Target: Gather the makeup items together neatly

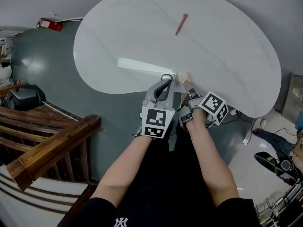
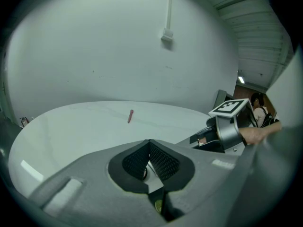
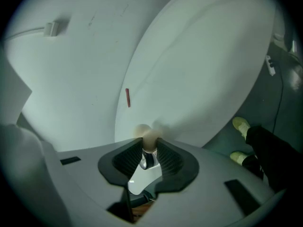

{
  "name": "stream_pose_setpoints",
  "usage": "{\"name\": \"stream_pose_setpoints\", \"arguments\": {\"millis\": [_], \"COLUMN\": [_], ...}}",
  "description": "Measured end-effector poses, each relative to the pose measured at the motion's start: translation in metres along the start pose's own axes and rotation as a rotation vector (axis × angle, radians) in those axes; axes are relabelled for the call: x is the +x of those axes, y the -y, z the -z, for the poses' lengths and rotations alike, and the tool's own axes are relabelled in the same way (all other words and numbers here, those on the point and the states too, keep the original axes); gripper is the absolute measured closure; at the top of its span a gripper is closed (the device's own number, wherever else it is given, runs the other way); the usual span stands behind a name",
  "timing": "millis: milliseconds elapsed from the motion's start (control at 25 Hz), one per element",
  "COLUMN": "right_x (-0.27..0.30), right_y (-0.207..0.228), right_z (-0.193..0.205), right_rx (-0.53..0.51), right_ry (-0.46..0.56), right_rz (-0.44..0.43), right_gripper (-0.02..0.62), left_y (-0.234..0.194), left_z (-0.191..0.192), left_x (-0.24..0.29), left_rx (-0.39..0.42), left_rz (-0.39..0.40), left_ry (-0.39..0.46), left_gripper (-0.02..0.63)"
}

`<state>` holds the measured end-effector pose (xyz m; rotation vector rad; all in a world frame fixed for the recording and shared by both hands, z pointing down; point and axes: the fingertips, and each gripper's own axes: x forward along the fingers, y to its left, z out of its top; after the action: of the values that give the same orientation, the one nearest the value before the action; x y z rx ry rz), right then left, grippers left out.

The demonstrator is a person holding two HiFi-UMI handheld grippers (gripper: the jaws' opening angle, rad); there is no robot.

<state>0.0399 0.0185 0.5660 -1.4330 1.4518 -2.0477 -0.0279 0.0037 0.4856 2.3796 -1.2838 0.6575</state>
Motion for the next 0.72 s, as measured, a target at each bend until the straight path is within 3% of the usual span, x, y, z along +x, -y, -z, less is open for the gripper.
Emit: {"name": "stream_pose_setpoints", "arguments": {"millis": [320, 720], "right_x": [0.0015, 0.004], "right_y": [0.0018, -0.0056], "right_z": [-0.0019, 0.0015], "right_rx": [0.1, 0.106], "right_ry": [0.05, 0.018], "right_rz": [-0.041, -0.085], "right_gripper": [0.488, 0.451], "left_y": [-0.0053, -0.0029], "left_z": [0.0033, 0.0034], "left_x": [-0.0072, -0.0084], "left_rx": [-0.004, -0.002], "left_rz": [-0.004, 0.0], "left_ry": [0.001, 0.003], "left_gripper": [0.597, 0.597]}}
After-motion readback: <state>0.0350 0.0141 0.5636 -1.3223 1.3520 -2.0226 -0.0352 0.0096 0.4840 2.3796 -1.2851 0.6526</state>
